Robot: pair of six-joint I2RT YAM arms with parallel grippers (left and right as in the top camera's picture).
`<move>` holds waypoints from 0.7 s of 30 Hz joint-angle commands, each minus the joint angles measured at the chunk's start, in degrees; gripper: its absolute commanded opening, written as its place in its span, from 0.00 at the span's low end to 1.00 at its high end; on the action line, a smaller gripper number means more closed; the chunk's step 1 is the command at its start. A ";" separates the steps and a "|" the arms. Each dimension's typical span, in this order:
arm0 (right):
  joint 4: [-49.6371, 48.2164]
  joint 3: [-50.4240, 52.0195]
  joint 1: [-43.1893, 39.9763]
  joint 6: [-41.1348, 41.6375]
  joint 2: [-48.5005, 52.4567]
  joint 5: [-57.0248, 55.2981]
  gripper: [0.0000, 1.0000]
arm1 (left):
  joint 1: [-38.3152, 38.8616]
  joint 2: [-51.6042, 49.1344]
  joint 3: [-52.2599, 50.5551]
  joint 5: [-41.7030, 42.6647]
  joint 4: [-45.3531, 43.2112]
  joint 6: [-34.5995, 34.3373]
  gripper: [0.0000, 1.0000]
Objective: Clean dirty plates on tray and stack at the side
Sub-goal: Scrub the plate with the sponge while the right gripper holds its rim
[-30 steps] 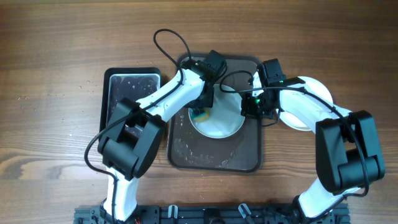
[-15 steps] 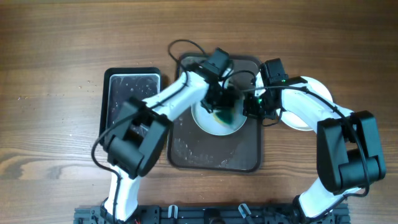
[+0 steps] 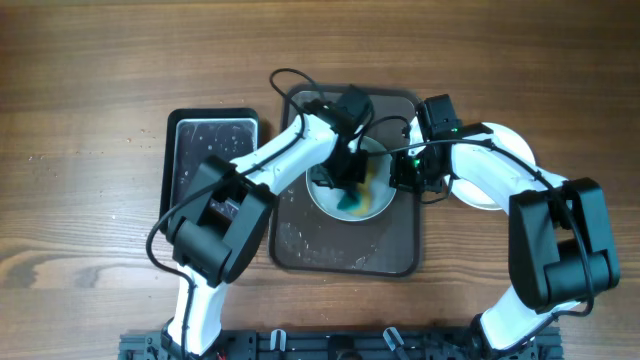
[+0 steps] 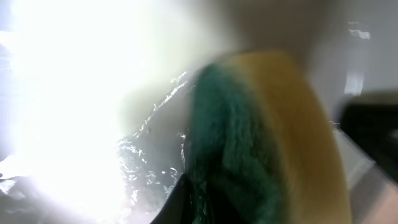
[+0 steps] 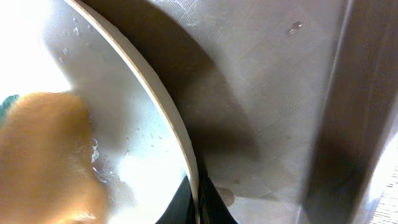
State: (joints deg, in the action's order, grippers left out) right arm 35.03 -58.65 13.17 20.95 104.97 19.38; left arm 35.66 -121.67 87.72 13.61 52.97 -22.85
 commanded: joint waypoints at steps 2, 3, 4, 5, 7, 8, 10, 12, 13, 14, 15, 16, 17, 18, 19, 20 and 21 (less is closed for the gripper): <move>0.15 0.26 0.00 -0.04 2.29 -3.48 0.04 | -4.35 -0.48 -1.66 -23.93 3.74 -1.79 0.04; 0.15 0.26 0.00 -0.02 2.29 -3.50 0.04 | -4.68 0.00 -1.68 -25.14 3.82 -1.97 0.04; 0.15 0.26 0.00 -0.04 2.29 -3.48 0.04 | -4.81 0.37 -1.68 -25.51 3.82 -2.05 0.04; 0.15 0.26 0.00 -0.04 2.29 -3.48 0.04 | -4.81 0.70 -1.68 -25.53 3.82 -2.08 0.04; 0.20 0.26 0.00 -0.04 2.29 -3.48 0.04 | -4.81 1.27 -1.66 -26.10 4.13 -3.21 0.04; 0.20 0.26 0.00 -0.04 2.29 -3.45 0.04 | -4.83 1.77 -1.66 -26.73 4.52 -4.70 0.04; 0.20 0.26 0.00 -0.02 2.29 -3.43 0.04 | -4.83 3.04 -1.66 -27.17 4.90 -6.45 0.04; 0.17 0.26 0.00 -0.20 2.29 -3.26 0.04 | -4.83 5.01 -1.66 -25.75 4.94 -7.50 0.04; 0.17 0.26 0.00 -0.22 2.29 -3.26 0.04 | -4.83 6.21 -1.66 -23.52 4.92 -7.43 0.04; 0.20 0.26 0.00 -0.22 2.29 -3.26 0.04 | -4.83 7.56 -1.66 -20.96 4.92 -7.41 0.04; 0.20 0.26 0.00 -0.22 2.29 -3.26 0.04 | -4.83 9.16 -1.66 -17.29 4.74 -6.71 0.04; 0.17 0.26 0.00 -0.20 2.29 -3.26 0.04 | -4.90 10.99 -1.66 -12.02 4.22 -4.15 0.04; 0.17 0.26 0.00 -0.20 2.29 -3.26 0.04 | -5.03 12.24 -1.66 -9.33 4.11 -2.95 0.04; 0.17 0.26 0.00 -0.17 2.29 -3.26 0.04 | -5.18 13.11 -1.68 -7.98 4.20 -2.84 0.04; 0.17 0.26 0.00 -0.17 2.29 -3.23 0.04 | -5.88 15.15 -1.66 -6.29 4.98 -2.84 0.04; 0.20 0.26 0.00 -0.20 2.29 -3.23 0.04 | -6.75 16.74 -1.66 -5.81 6.08 -2.84 0.04; 0.22 0.26 0.00 -0.22 2.29 -3.26 0.04 | -7.82 18.23 -1.66 -5.70 7.37 -2.64 0.04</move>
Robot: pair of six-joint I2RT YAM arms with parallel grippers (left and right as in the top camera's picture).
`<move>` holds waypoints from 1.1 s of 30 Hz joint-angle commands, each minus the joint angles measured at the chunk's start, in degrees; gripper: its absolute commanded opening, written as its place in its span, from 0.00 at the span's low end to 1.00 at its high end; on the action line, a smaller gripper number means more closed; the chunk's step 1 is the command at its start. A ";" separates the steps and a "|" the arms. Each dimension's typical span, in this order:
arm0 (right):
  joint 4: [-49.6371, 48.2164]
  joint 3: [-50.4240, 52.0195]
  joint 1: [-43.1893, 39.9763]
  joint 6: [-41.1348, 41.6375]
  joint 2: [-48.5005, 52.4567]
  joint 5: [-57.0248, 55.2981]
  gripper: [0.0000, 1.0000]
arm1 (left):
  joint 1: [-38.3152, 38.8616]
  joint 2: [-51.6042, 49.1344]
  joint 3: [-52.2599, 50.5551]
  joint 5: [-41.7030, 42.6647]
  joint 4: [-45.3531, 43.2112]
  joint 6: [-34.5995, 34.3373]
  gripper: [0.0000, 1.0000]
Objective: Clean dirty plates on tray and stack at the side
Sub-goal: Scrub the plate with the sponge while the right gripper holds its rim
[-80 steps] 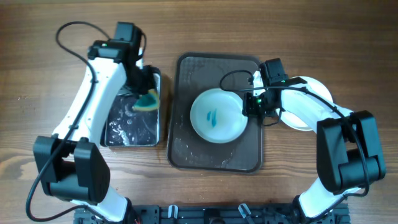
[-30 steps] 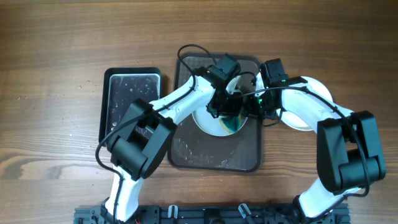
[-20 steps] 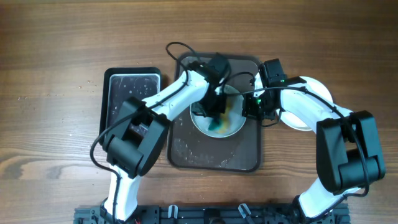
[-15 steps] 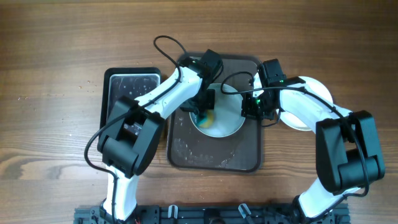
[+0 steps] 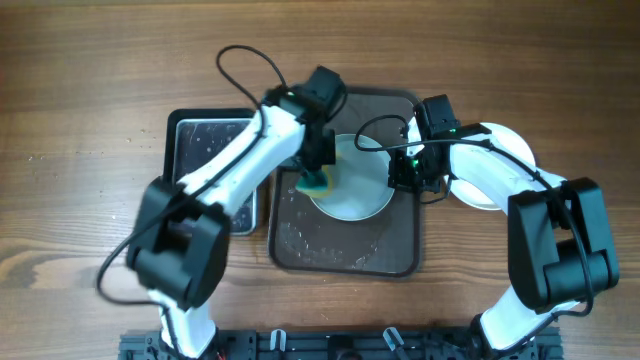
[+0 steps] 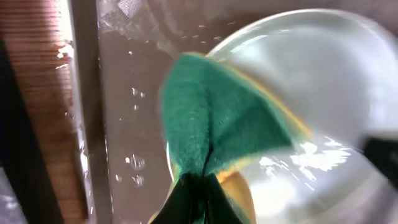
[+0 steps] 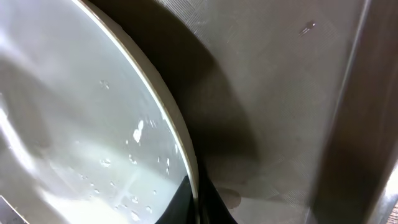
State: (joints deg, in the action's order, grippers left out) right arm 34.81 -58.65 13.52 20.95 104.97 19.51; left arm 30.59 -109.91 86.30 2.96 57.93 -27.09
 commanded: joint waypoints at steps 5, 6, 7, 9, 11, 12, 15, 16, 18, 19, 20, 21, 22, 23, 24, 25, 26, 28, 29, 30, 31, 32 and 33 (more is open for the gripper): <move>0.42 0.26 -0.35 -1.64 2.29 -1.84 0.04 | -11.67 11.26 -0.26 2.62 8.41 7.61 0.04; 0.39 0.26 -0.35 -1.73 2.29 -1.81 0.04 | -13.57 11.26 -0.26 0.50 9.33 7.61 0.04; 0.37 0.26 -0.35 -1.84 2.29 -1.88 0.04 | -16.22 11.13 -0.35 -2.34 10.29 7.61 0.04; 0.07 0.26 -0.35 -2.64 2.29 -1.88 0.04 | -20.37 10.84 -1.75 -3.89 9.57 7.61 0.04; -0.07 0.26 -0.35 -2.73 2.29 -1.88 0.04 | -22.95 10.71 -3.69 0.83 7.13 8.17 0.04; -0.04 0.26 -0.35 -2.73 2.29 -1.88 0.05 | -23.43 10.69 -4.63 8.68 5.20 12.26 0.04; -0.04 0.26 -0.35 -2.73 2.29 -1.88 0.04 | -20.55 10.69 -4.96 18.47 3.48 16.41 0.16; -0.04 0.26 -0.35 -2.71 2.29 -1.86 0.04 | -19.06 10.69 -5.01 18.43 3.21 16.41 0.25; -0.02 0.26 -0.35 -2.71 2.29 -1.86 0.04 | -14.64 10.19 -6.27 16.70 1.05 16.35 0.54; -0.02 0.26 -0.35 -2.69 2.29 -1.86 0.04 | -12.79 9.88 -7.69 15.39 -0.87 15.93 0.60; -0.02 0.26 -0.35 -2.71 2.29 -1.86 0.04 | -11.61 9.60 -9.25 14.36 -2.71 15.04 0.62; -0.02 0.26 -0.35 -2.71 2.29 -1.84 0.04 | -10.60 9.35 -11.13 13.38 -4.81 13.70 0.64; 0.04 0.26 -0.35 -2.73 2.29 -1.81 0.04 | -9.79 9.16 -13.90 13.03 -7.98 12.28 0.64; 0.15 0.26 -0.35 -2.71 2.29 -1.60 0.05 | -9.42 8.90 -16.13 13.05 -10.47 11.28 0.65; 0.26 0.26 -0.35 -2.73 2.29 -1.46 0.04 | -9.33 8.76 -18.43 13.03 -12.90 10.43 0.64; 0.44 0.26 -0.35 -2.73 2.29 -1.46 0.04 | -9.33 8.57 -20.83 13.03 -15.47 10.05 0.64; 0.50 0.26 -0.35 -2.73 2.29 -1.46 0.04 | -9.38 8.44 -22.62 12.98 -17.44 9.90 0.64; 0.52 0.26 -0.35 -2.73 2.29 -1.46 0.04 | -9.35 8.20 -25.51 12.83 -20.79 9.90 0.61; 0.52 0.26 -0.35 -2.73 2.29 -1.46 0.04 | -9.31 7.98 -26.86 12.59 -22.49 9.90 0.59; 0.50 0.26 -0.35 -2.71 2.29 -1.46 0.04 | -9.31 7.72 -27.78 12.61 -23.89 9.92 0.50; 0.52 0.26 -0.35 -2.71 2.29 -1.46 0.04 | -9.31 7.39 -28.35 12.61 -25.03 9.92 0.41; 0.55 0.26 -0.35 -2.69 2.29 -1.46 0.04 | -9.31 6.95 -28.57 12.61 -25.86 9.92 0.29; 0.59 0.26 -0.35 -2.71 2.29 -1.46 0.04 | -9.31 6.78 -28.57 12.61 -26.23 9.90 0.21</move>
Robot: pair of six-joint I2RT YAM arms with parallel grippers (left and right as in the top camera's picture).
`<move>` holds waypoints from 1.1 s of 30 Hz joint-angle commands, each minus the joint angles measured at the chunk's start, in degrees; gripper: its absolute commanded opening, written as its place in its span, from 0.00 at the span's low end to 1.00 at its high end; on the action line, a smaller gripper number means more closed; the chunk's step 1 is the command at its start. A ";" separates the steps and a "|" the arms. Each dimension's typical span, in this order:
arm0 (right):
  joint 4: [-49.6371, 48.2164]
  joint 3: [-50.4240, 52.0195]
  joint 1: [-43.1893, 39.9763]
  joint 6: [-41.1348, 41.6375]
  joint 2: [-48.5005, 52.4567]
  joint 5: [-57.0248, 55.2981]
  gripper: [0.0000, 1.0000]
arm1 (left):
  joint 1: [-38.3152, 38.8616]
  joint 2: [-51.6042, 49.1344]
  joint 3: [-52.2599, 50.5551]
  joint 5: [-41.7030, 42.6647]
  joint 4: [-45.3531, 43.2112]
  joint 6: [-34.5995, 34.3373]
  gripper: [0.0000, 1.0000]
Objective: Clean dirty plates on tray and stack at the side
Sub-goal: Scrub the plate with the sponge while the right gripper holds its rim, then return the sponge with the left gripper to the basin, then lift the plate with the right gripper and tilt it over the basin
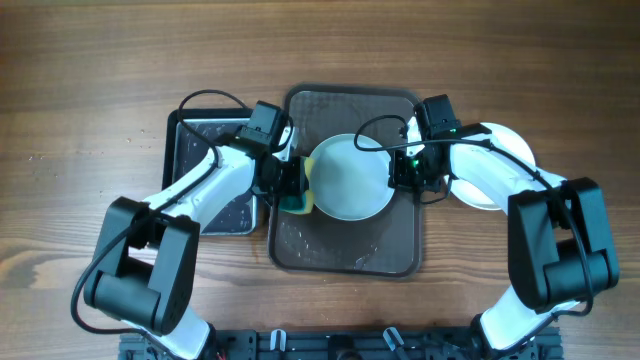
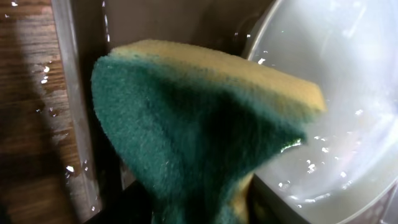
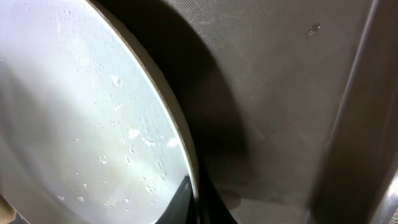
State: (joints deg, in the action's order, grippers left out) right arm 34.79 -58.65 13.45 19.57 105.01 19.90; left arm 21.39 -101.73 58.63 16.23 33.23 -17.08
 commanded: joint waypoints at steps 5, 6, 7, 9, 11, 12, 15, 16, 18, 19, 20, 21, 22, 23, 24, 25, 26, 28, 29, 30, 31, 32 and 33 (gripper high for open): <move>0.68 0.26 -0.28 -1.16 2.25 -1.86 0.05 | -0.26 0.33 0.39 -0.22 1.05 -1.42 0.04; 0.68 0.26 -0.28 -1.16 2.25 -1.86 0.04 | -0.42 1.73 1.57 -0.20 2.84 -1.90 0.04; 0.68 0.26 -0.28 -1.16 2.25 -1.86 0.04 | -0.63 3.02 2.60 -0.20 4.44 -2.05 0.04; 0.68 0.26 -0.28 -1.16 2.25 -1.86 0.04 | -1.60 6.84 5.01 -0.61 8.92 -2.91 0.04; 0.68 0.26 -0.28 -1.16 2.25 -1.84 0.04 | -3.80 11.23 6.01 -2.27 12.74 -2.91 0.04; 0.70 0.26 -0.28 -1.16 2.25 -1.84 0.04 | -5.33 13.14 5.99 -4.70 14.43 -2.91 0.04; 0.81 0.26 -0.28 -1.18 2.25 -1.86 0.04 | -10.25 15.19 5.99 -14.71 18.99 -2.91 0.04; 0.79 0.26 -0.28 -1.18 2.25 -1.86 0.04 | -11.63 14.99 5.92 -17.20 19.80 -2.91 0.04; 0.70 0.26 -0.28 -1.18 2.25 -1.86 0.04 | -14.21 13.86 4.74 -21.03 19.04 -2.91 0.04; 0.55 0.26 -0.28 -1.20 2.25 -1.86 0.04 | -15.19 13.07 3.37 -21.70 17.05 -2.93 0.04; 0.39 0.26 -0.28 -1.18 2.25 -1.86 0.04 | -15.63 12.46 2.32 -21.73 15.45 -2.91 0.04; 0.17 0.26 -0.28 -1.18 2.25 -1.86 0.04 | -16.09 11.04 0.24 -21.70 12.22 -2.91 0.04; 0.02 0.26 -0.28 -1.20 2.25 -1.86 0.04 | -16.15 10.12 -0.72 -21.73 10.49 -2.91 0.04; -0.09 0.26 -0.28 -1.18 2.25 -1.86 0.04 | -16.15 8.72 -1.70 -21.92 8.52 -2.91 0.04; -0.24 0.26 -0.28 -1.22 2.25 -1.86 0.04 | -16.15 7.19 -2.08 -22.91 7.39 -2.91 0.04; -0.39 0.26 -0.28 -1.22 2.25 -1.86 0.04 | -16.15 6.29 -2.08 -23.76 7.04 -2.91 0.04; -0.68 0.26 -0.28 -1.29 2.25 -1.86 0.04 | -16.15 5.75 -2.08 -24.76 6.84 -2.91 0.05; -1.09 0.26 -0.28 -1.44 2.25 -1.86 0.04 | -16.15 5.33 -2.05 -26.16 6.86 -2.91 0.10; -0.79 0.04 -0.28 -1.46 2.10 -1.86 0.04 | -16.15 5.51 -1.95 -25.86 7.17 -2.91 0.14; 0.24 -0.33 -0.28 -1.62 1.81 -1.95 0.04 | -16.15 6.19 -1.60 -25.07 7.91 -2.93 0.24; 2.21 -1.18 -0.28 -1.62 1.01 -2.54 0.04 | -16.15 7.02 -1.03 -23.43 8.85 -2.95 0.53; 3.67 -1.99 -0.28 -1.57 0.15 -3.19 0.04 | -16.28 8.11 -0.22 -20.90 9.94 -2.93 0.69; 5.05 -2.97 -0.22 -1.62 -0.90 -3.85 0.04 | -16.46 8.90 0.28 -19.21 10.60 -2.93 0.74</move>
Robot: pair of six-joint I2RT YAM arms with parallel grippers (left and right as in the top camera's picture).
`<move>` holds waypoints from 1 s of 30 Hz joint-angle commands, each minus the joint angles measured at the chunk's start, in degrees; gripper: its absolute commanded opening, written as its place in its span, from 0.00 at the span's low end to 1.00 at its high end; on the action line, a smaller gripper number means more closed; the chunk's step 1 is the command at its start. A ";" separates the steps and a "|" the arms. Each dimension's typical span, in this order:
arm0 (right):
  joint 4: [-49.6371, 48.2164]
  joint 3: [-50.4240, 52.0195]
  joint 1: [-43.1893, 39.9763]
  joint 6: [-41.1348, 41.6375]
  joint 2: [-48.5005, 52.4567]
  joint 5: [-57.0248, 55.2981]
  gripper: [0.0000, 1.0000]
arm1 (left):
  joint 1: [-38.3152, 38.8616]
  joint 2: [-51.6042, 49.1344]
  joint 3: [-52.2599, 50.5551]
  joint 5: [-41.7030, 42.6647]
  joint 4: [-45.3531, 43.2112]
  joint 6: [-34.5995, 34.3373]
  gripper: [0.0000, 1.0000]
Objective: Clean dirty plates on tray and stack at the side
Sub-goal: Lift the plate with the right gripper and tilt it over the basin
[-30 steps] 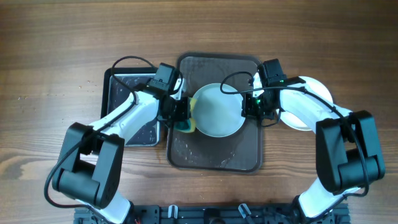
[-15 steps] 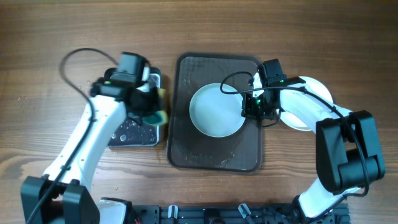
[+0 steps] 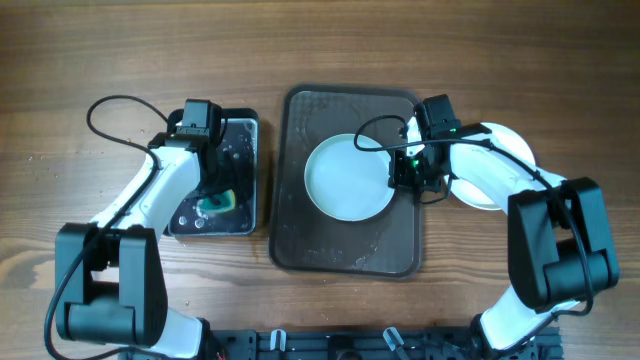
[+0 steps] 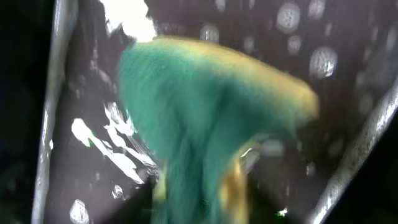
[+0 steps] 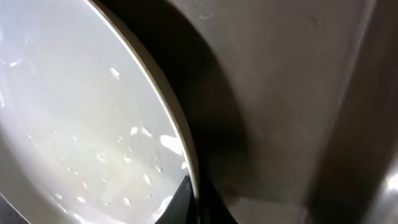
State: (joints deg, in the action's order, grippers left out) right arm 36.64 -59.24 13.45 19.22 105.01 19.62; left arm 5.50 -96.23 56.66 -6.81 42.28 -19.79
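A wet white plate (image 3: 346,178) rests on the brown tray (image 3: 345,240); its rim (image 5: 155,99) fills the right wrist view. My right gripper (image 3: 401,178) is shut on the plate's right rim, with one dark fingertip (image 5: 177,202) lying over the wet inside. My left gripper (image 3: 214,197) is over the small black water tray (image 3: 185,222) at the left, shut on a green and yellow sponge (image 4: 205,118), which also shows from overhead as the sponge (image 3: 217,203). More white plates (image 3: 500,165) lie stacked right of the brown tray, partly under my right arm.
Water drops (image 4: 118,155) glint on the wet bottom of the black tray. The brown tray's raised edge (image 5: 357,112) stands close to the right of the held plate. Bare wooden table (image 3: 90,80) surrounds both trays. Cables loop over each arm.
My left gripper has moved left with the sponge, from the plate's left rim on the brown tray to over the black water tray. The right gripper and plate have not moved.
The sponge was pressed inside the plate while my right gripper held its right rim. Then the sponge was at the plate's left part, then at its left rim. Now it is over the black water tray, and the plate shows bare and wet.
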 commanded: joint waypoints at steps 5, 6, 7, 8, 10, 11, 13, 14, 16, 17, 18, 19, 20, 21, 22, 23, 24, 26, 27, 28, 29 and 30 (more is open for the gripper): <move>16.00 -13.05 2.64 -5.75 -6.73 -4.22 0.04 | -3.56 11.61 4.66 12.00 3.98 -0.46 0.90; 18.78 -15.54 3.74 -5.99 -6.80 -4.46 0.04 | -4.35 13.25 4.83 12.17 4.46 -0.68 0.91; 21.99 -19.06 5.38 -6.19 -6.75 -4.63 0.04 | -5.57 15.80 4.92 12.17 5.03 -0.68 0.93; 23.58 -21.90 7.32 -6.08 -6.73 -4.63 0.05 | -6.78 18.16 4.92 12.17 5.46 -0.68 0.95; 24.57 -25.79 10.47 -5.07 -6.49 -4.63 0.04 | -8.85 22.34 4.92 12.17 6.05 -1.77 0.98; 24.39 -27.58 12.13 -3.89 -6.14 -4.63 0.04 | -9.94 24.46 4.92 12.52 6.25 -1.99 1.00; 22.16 -29.92 15.26 -2.10 -5.05 -4.63 0.04 | -11.61 28.72 4.92 13.07 6.45 -2.19 1.00; 20.11 -30.45 16.96 -1.14 -4.35 -4.83 0.04 | -12.04 30.73 4.92 13.22 6.45 -2.14 1.00; 15.63 -30.62 19.80 1.51 -2.84 -6.21 0.04 | -12.15 33.83 4.92 13.22 6.67 -2.14 1.00; 12.98 -30.62 21.27 2.21 -1.62 -6.82 0.04 | -12.15 35.74 4.92 13.22 6.86 -2.14 1.00; 10.97 -30.67 22.18 2.36 -0.61 -6.82 0.04 | -12.15 36.89 4.92 13.22 7.13 -2.14 1.00; 9.05 -30.77 22.93 2.73 0.63 -6.80 0.04 | -12.15 37.94 4.92 13.22 7.41 -2.14 1.00; 6.36 -30.84 23.78 3.45 2.19 -6.78 0.04 | -12.15 39.15 4.92 13.20 7.89 -2.14 1.00; 4.26 -30.88 24.28 3.45 3.34 -6.82 0.04 | -12.15 40.15 4.92 13.20 8.41 -2.16 1.00; 2.43 -30.93 24.61 3.45 4.35 -7.15 0.04 | -12.15 40.83 4.92 13.20 8.83 -2.14 1.00; 0.57 -30.95 24.96 3.54 5.22 -7.82 0.04 | -12.15 41.42 4.92 13.20 9.27 -2.14 1.00; -1.64 -30.93 25.49 3.76 6.08 -8.98 0.04 | -12.15 41.92 4.92 13.22 9.60 -2.14 1.00; -5.03 -30.95 26.91 3.89 6.67 -12.85 0.04 | -12.15 42.12 4.92 13.20 9.92 -2.14 1.00; -6.27 -31.28 27.71 3.91 6.67 -15.69 0.04 | -12.15 42.12 4.92 13.22 10.14 -2.14 1.00; -6.58 -32.04 28.48 3.85 6.67 -18.60 0.04 | -12.15 42.12 4.92 13.22 10.51 -2.14 1.00; -6.58 -32.96 29.22 3.56 6.67 -21.38 0.04 | -12.15 42.07 4.92 13.20 10.95 -2.12 1.00; -6.49 -33.81 29.88 3.19 6.67 -23.47 0.04 | -12.15 42.05 4.92 13.20 11.23 -2.12 1.00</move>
State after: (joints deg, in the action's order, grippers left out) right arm 30.81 -88.92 40.93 22.11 111.66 5.50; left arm -6.39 -54.48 60.71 5.74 52.77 -21.39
